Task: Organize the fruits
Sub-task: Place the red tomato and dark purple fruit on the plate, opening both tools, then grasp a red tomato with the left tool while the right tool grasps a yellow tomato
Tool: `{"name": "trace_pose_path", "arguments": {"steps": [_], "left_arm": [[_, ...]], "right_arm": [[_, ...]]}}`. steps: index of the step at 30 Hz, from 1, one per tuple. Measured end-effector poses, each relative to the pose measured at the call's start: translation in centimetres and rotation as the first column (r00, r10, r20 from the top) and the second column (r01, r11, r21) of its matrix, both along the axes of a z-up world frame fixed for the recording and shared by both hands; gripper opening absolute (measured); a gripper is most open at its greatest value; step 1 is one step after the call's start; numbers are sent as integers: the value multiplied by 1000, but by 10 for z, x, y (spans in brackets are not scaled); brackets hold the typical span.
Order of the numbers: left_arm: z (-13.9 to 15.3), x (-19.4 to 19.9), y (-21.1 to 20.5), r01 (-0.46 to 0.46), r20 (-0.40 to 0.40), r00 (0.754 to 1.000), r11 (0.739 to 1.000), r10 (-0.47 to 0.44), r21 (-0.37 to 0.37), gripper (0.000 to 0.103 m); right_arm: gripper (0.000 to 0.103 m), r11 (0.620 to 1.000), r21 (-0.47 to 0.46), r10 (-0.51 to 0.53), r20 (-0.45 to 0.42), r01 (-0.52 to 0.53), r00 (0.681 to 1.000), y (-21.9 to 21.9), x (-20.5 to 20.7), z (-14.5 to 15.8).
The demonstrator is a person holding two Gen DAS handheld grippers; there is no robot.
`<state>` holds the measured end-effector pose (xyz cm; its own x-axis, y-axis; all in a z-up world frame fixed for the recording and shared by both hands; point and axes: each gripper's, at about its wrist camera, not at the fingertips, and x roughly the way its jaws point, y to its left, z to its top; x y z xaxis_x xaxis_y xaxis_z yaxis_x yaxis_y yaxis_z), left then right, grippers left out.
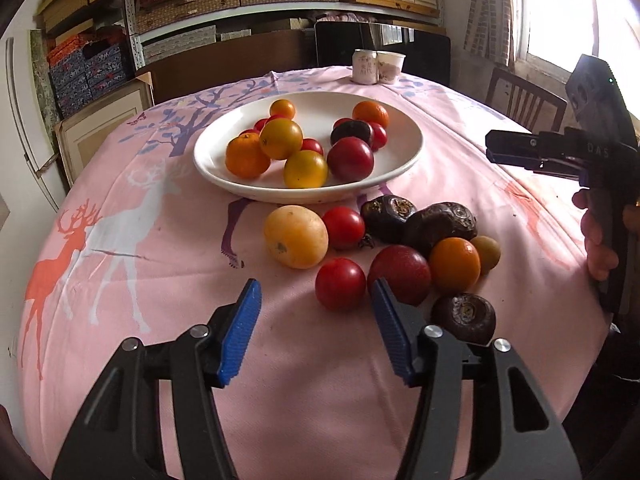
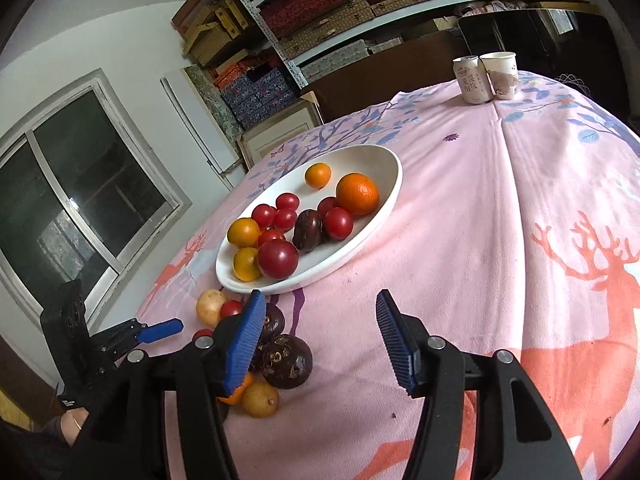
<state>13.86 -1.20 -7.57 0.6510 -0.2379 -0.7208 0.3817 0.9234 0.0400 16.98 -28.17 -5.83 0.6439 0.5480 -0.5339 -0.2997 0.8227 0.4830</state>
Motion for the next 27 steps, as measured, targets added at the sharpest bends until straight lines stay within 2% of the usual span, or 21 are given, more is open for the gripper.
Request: {"name": "trace_pose_path", "arguments": {"steps": [1, 2, 4, 7, 10, 12, 15, 16, 19, 21, 23, 26, 27], "left_arm": [[-1, 0, 0, -2, -7, 1000, 1000, 2, -8, 48], [-3, 2, 0, -2, -22, 1000, 1000, 2, -8, 38], [-6, 4, -4, 22, -45, 999, 1000, -22, -15, 27], [-5, 3, -14, 29, -16, 999, 999, -28, 31, 25], [-4, 13, -14, 24, -53, 998, 1000, -25, -13, 27], [-6, 18, -14, 22, -71, 997, 1000, -24, -20, 32], [-9, 20, -17, 29, -87, 996, 999, -31, -23, 32], [-9, 18, -18, 31, -82, 996, 999, -33, -24, 27], [-6, 11, -18, 6, -34, 999, 1000, -6, -5, 27], [-2, 8, -8, -32, -10, 999, 998, 32, -49, 27], [3, 5, 1, -69, 16, 997, 994, 71, -88, 27], [8, 0, 9, -102, 48, 993, 988, 108, -116, 27], [9, -1, 11, -105, 49, 993, 987, 112, -121, 27]], "right_arm": [[58, 1000, -15, 7, 8, -7, 1000, 3, -1, 1], [58, 999, -31, 14, 9, -14, 1000, 6, -2, 1], [58, 999, -45, 21, 13, -20, 1000, 7, -4, 1], [58, 999, -37, 35, 11, -34, 999, 6, -6, 1], [58, 998, -42, 55, 18, -54, 998, 9, -7, 1], [58, 996, -54, 74, 16, -73, 997, 12, -8, 1], [58, 989, -85, 125, 18, -123, 992, 22, -14, 1], [58, 984, -113, 142, 24, -138, 990, 27, -17, 2], [58, 959, -217, 198, 56, -181, 979, 46, -32, 3], [58, 951, -251, 209, 88, -181, 974, 50, -41, 4], [58, 948, -259, 210, 78, -184, 975, 49, -44, 3], [50, 938, -278, 228, 39, -208, 973, 51, -45, -2], [44, 929, -301, 235, 25, -217, 972, 55, -45, -4]]}}
